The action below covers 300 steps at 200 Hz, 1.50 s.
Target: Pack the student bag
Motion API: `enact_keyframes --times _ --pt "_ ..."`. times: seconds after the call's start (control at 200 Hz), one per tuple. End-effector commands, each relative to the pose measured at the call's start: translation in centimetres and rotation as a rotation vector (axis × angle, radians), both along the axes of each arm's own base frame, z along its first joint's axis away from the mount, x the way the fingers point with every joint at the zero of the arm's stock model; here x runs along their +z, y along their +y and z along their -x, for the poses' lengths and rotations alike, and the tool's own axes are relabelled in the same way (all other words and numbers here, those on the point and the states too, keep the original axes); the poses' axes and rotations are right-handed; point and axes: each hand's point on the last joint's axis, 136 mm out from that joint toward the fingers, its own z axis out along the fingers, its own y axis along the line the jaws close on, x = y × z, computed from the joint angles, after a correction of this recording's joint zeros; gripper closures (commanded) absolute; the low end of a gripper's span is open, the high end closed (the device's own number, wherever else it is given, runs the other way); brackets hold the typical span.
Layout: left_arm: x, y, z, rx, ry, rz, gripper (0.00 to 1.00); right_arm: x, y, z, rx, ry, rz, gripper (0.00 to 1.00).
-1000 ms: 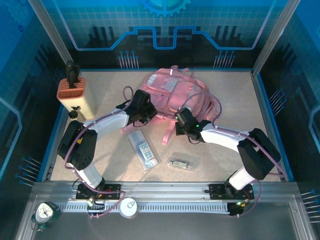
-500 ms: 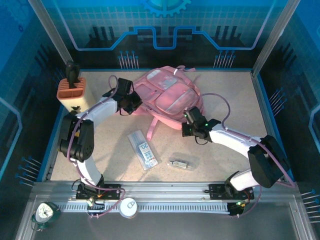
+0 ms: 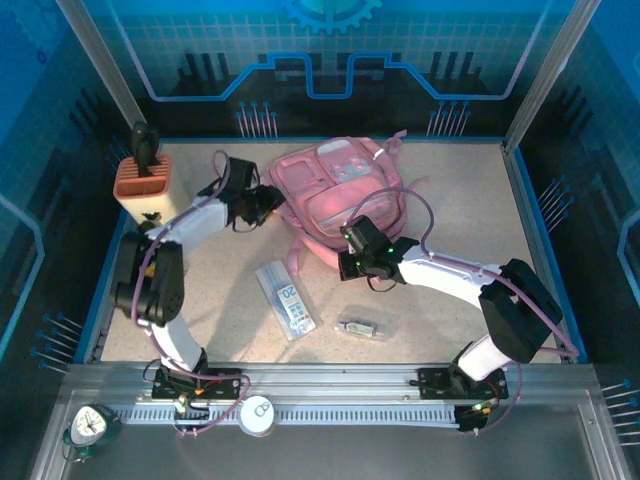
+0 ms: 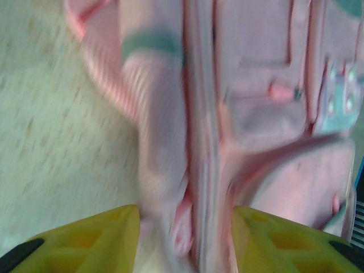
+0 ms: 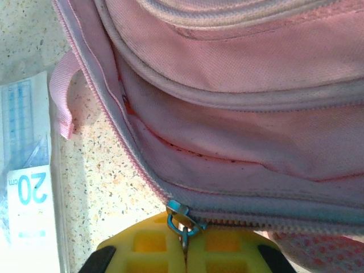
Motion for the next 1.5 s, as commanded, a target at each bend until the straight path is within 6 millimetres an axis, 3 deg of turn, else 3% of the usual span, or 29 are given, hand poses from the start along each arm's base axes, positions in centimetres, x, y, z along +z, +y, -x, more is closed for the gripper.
enact_keyframes --times 0.0,0.215,0.35,0.54,0.65,0.76,0.921,1.046,1.151,1.366,1.446,1.496 --pt "0.8 -3.1 3.6 0.037 -0.02 0.098 0.51 -0.8 0.8 0.6 0.013 0.046 -0.023 1.0" --pt "-1.1 -7.7 7.9 0.064 0.033 0.206 0.45 -0.3 1.3 0.7 0.036 0.027 -0.017 1.0" --pt "-2.0 -10.0 8.1 0.049 0.052 0.201 0.43 -0.3 1.5 0.7 0.042 0.029 -0.012 1.0" --pt "-3.4 -11.7 6.7 0.039 0.064 0.215 0.46 -0.1 1.9 0.7 0.073 0.03 -0.015 1.0" --pt "-4.1 -12.4 6.4 0.03 0.081 0.205 0.53 -0.2 1.7 0.7 0.077 0.025 0.0 1.0" --pt "-4.0 -12.2 6.1 0.034 0.063 0.192 0.69 -0.2 1.2 0.8 0.073 0.025 0.029 1.0" --pt "-3.3 -10.5 5.6 0.041 0.048 0.11 1.0 0.2 -0.6 0.6 0.035 0.026 0.084 1.0" --pt "-1.8 -8.5 4.3 0.043 0.015 0.077 1.0 0.2 -2.9 0.9 -0.018 0.033 0.138 1.0" --pt "-0.6 -5.7 3.2 0.053 -0.007 0.02 1.0 0.2 -5.7 1.0 -0.083 0.044 0.188 1.0" --pt "-0.4 -0.3 1.6 0.096 -0.003 -0.027 1.0 0.7 -11.4 0.1 -0.21 0.054 0.207 1.0" --pt "-0.2 1.0 0.8 0.11 -0.018 -0.045 1.0 0.9 -12.3 -0.4 -0.22 0.061 0.224 1.0" --pt "0.1 1.3 -0.1 0.098 -0.021 -0.043 1.0 1.2 -11.8 -0.6 -0.19 0.052 0.219 1.0"
